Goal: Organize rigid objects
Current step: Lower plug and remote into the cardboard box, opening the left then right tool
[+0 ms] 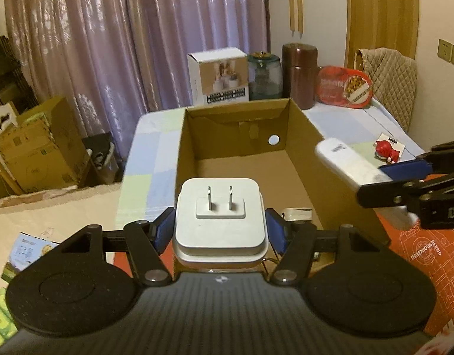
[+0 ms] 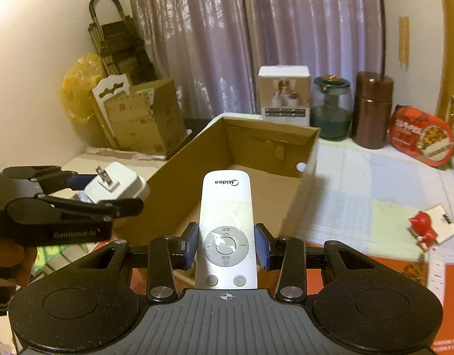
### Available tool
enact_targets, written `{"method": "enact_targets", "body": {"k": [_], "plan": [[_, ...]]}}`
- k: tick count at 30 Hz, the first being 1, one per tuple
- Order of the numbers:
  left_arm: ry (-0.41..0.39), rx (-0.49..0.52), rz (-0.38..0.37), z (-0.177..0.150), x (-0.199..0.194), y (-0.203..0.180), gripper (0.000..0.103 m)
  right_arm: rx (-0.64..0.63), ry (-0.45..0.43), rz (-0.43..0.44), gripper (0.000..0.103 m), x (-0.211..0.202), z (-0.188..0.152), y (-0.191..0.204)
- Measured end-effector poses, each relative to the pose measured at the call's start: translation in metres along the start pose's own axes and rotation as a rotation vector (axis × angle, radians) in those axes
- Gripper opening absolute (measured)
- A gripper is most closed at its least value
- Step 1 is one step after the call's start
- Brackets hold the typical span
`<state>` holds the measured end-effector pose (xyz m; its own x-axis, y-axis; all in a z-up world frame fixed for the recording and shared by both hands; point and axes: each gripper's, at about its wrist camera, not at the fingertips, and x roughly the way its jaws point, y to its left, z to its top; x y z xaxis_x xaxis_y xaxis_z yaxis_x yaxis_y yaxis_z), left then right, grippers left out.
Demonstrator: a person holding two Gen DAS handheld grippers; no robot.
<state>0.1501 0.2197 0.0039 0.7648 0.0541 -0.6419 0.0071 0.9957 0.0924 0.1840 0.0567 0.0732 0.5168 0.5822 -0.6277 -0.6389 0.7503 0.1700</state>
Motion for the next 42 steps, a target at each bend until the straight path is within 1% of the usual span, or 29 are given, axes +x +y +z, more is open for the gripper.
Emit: {"method": "enact_targets", "body": {"k": [4, 8, 13, 20, 24, 30, 42], "plan": [[0.019, 0.02, -0.008, -0.001, 0.017, -0.001, 0.06, -0.006, 0.03, -0.003, 0.037, 0.024, 0.002, -0.001], [0.033, 0.029, -0.02, -0.003, 0.03, -0.002, 0.06, -0.005, 0.055, -0.007, 0.037, 0.038, -0.002, -0.005], [0.044, 0.027, -0.027, -0.005, 0.04, -0.002, 0.06, -0.01, 0.067, -0.012, 0.037, 0.048, -0.004, -0.007], [0.057, 0.025, -0.036, -0.008, 0.045, -0.003, 0.06, -0.014, 0.073, -0.011, 0.037, 0.051, -0.007, -0.005], [0.063, 0.027, -0.026, -0.01, 0.046, -0.003, 0.06, -0.014, 0.076, -0.009, 0.037, 0.052, -0.009, -0.003], [0.049, 0.022, -0.008, -0.01, 0.038, -0.001, 0.06, -0.008, 0.073, -0.011, 0.037, 0.05, -0.01, -0.004], [0.002, -0.009, 0.011, -0.006, 0.014, 0.008, 0.06, 0.019, 0.067, -0.017, 0.037, 0.047, -0.013, -0.01]]}}
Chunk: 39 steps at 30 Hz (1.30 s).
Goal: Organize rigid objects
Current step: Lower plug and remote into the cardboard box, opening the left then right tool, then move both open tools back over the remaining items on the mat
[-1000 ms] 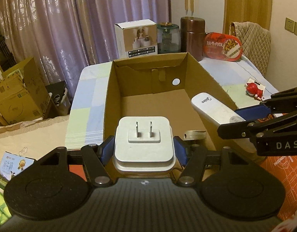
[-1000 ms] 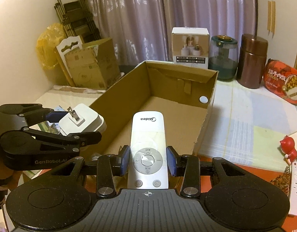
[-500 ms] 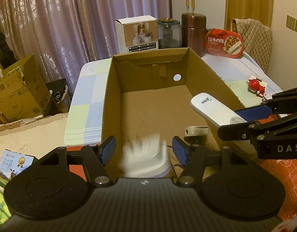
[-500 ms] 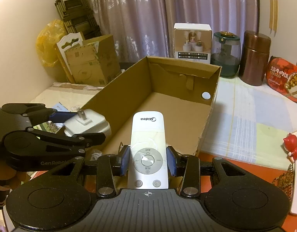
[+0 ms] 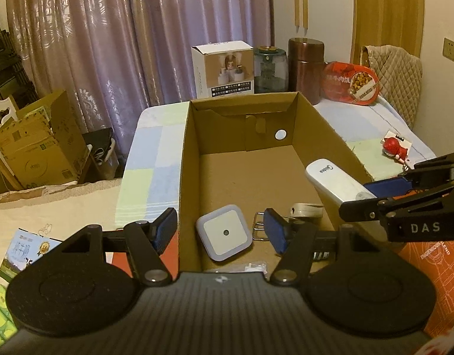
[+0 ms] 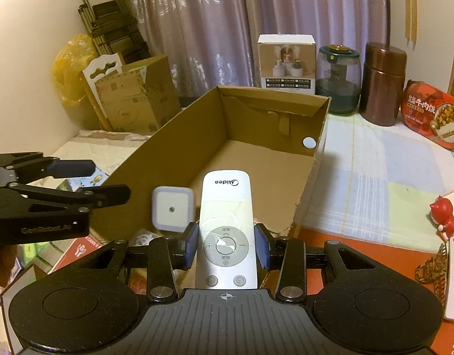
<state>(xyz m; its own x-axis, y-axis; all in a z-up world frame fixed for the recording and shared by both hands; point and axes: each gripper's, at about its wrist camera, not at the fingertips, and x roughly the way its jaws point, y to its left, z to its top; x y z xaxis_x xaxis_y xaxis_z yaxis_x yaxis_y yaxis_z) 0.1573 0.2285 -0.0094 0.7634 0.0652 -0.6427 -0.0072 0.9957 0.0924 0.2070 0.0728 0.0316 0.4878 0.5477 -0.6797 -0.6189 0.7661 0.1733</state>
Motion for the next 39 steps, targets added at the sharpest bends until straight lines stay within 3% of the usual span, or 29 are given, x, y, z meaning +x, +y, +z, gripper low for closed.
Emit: {"method": "enact_targets", "body": {"k": [7, 9, 20, 26, 33, 39], "plan": [[-0.005, -0.014, -0.003, -0.005, -0.006, 0.0, 0.06, 0.007, -0.047, 0.019, 0.038, -0.003, 0.002, -0.002], [-0.008, -0.015, -0.003, -0.006, -0.009, -0.001, 0.06, 0.012, -0.07, 0.01, 0.043, -0.009, 0.001, -0.002], [-0.036, -0.07, -0.016, -0.012, -0.044, -0.014, 0.06, 0.125, -0.136, -0.063, 0.053, -0.078, -0.034, -0.031], [-0.062, -0.038, -0.029, -0.013, -0.074, -0.047, 0.06, 0.207, -0.178, -0.142, 0.056, -0.133, -0.06, -0.057], [-0.074, -0.03, -0.112, -0.016, -0.103, -0.102, 0.06, 0.194, -0.184, -0.272, 0.06, -0.195, -0.096, -0.078], [-0.066, -0.026, -0.169, -0.025, -0.116, -0.145, 0.06, 0.275, -0.189, -0.33, 0.062, -0.237, -0.127, -0.106]]}}
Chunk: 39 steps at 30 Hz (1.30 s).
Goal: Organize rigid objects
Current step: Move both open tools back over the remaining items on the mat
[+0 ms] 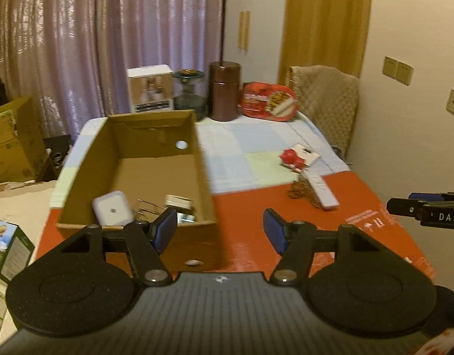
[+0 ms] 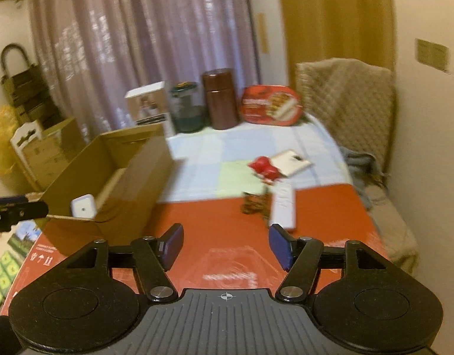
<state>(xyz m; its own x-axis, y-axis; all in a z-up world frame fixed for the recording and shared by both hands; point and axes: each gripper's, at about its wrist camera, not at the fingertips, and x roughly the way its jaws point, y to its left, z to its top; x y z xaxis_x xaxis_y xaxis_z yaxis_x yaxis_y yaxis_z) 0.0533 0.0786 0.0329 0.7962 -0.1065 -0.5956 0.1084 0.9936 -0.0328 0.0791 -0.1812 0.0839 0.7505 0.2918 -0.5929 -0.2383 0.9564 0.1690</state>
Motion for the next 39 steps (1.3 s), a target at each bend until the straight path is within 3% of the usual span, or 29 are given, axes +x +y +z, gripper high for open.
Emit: {"method": "enact_targets", "body": {"k": [8, 19, 29, 39], "plan": [[0.028, 0.063, -0.025, -0.008, 0.015, -0.048, 0.061, 0.049, 0.03, -0.071, 0.063, -0.021, -0.011, -0.041], [0.072, 0.092, -0.057, -0.014, 0.049, -0.085, 0.068, 0.077, 0.083, -0.104, 0.063, -0.014, -0.017, -0.068], [0.091, 0.101, -0.067, -0.005, 0.095, -0.104, 0.079, 0.061, 0.107, -0.101, 0.063, 0.021, -0.005, -0.083], [0.11, 0.066, -0.057, 0.003, 0.162, -0.109, 0.079, 0.025, 0.097, -0.059, 0.063, 0.084, 0.012, -0.094]]}}
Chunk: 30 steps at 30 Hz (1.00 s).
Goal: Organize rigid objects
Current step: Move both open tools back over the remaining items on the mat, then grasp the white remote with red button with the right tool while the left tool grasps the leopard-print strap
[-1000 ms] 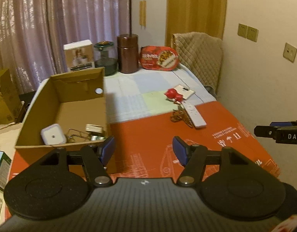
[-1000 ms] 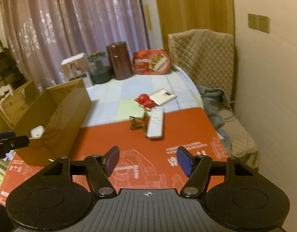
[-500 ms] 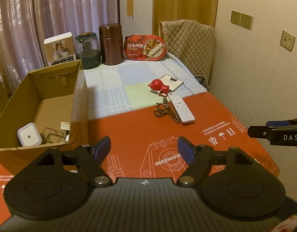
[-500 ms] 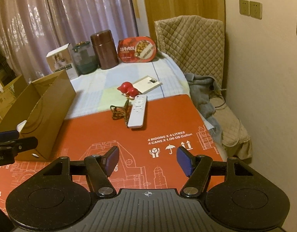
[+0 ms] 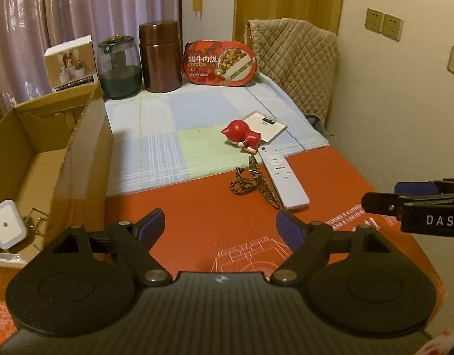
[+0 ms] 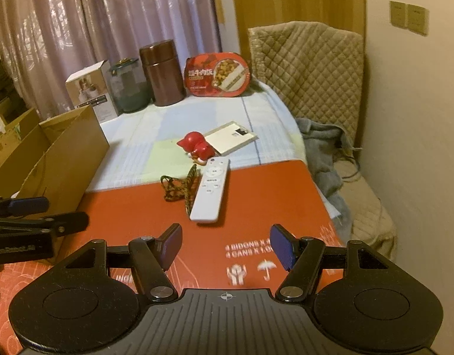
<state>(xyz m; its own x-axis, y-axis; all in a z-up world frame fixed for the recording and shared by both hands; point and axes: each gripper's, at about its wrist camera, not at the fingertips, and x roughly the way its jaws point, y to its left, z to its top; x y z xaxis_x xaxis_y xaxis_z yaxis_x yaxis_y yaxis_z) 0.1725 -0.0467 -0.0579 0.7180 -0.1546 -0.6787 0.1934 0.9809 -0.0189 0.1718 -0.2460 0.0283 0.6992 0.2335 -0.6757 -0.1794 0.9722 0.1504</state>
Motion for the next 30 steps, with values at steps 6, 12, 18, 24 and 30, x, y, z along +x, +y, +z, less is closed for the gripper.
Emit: {"method": "enact_targets", "body": {"k": [6, 12, 18, 24, 30], "plan": [[0.014, -0.004, 0.022, 0.0, 0.036, -0.002, 0.079, -0.015, 0.018, 0.027, 0.062, 0.049, 0.011, -0.002], [0.025, 0.005, 0.021, -0.002, 0.061, 0.0, 0.079, -0.066, 0.045, 0.046, 0.052, 0.098, 0.018, 0.001], [0.026, -0.028, 0.026, -0.004, 0.078, 0.006, 0.079, -0.049, 0.09, 0.054, 0.046, 0.136, 0.024, 0.004], [0.031, -0.047, 0.025, -0.008, 0.087, 0.01, 0.079, -0.087, 0.104, 0.018, 0.043, 0.164, 0.029, 0.01], [0.028, -0.058, 0.023, -0.009, 0.092, 0.012, 0.079, -0.115, 0.11, -0.002, 0.042, 0.184, 0.033, 0.01]]}}
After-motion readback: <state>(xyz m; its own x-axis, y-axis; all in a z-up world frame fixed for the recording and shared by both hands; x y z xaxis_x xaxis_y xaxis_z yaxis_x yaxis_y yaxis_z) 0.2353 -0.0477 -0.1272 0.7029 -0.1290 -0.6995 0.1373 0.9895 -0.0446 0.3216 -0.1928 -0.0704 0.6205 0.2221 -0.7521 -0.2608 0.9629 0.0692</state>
